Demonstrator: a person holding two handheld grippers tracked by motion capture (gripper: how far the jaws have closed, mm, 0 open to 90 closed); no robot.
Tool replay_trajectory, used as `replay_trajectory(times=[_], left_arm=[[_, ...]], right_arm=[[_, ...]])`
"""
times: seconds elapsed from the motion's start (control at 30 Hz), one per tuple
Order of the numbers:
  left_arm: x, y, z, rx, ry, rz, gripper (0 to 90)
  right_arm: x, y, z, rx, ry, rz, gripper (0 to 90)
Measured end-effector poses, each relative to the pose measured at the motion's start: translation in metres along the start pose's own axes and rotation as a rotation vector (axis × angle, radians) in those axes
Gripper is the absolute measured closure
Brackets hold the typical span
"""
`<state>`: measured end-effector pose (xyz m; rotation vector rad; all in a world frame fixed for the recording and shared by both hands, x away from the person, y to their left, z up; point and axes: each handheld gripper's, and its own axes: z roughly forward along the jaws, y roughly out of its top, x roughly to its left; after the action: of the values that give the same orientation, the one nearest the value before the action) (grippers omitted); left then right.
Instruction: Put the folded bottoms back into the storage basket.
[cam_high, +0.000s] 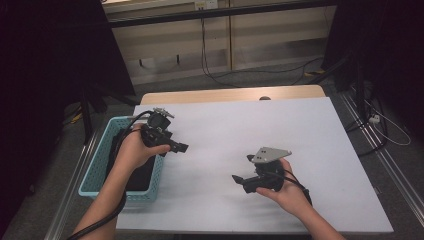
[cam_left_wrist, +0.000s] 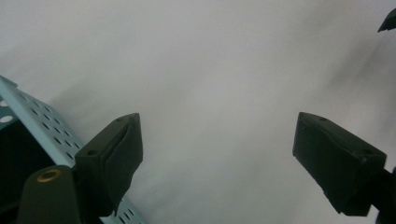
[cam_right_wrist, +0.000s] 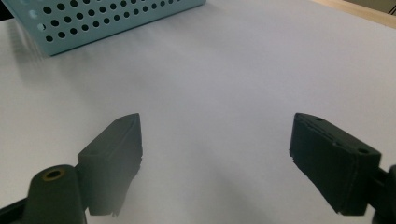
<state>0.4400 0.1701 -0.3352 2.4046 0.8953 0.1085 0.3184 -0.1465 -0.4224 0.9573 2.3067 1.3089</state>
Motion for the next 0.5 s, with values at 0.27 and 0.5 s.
replay_trajectory(times=[0.27, 0.5], left_arm=[[-0.009, -0.004, 0.008, -0.011, -0.027, 0.0, 16.0], [-0.016, -0.007, 0.015, -0.011, -0.041, 0.016, 16.0]], right_arm=[[-0.006, -0.009, -0.009, 0.014, -0.01, 0.011, 16.9], [-0.011, -0.017, -0.017, 0.022, -0.014, 0.015, 16.9]])
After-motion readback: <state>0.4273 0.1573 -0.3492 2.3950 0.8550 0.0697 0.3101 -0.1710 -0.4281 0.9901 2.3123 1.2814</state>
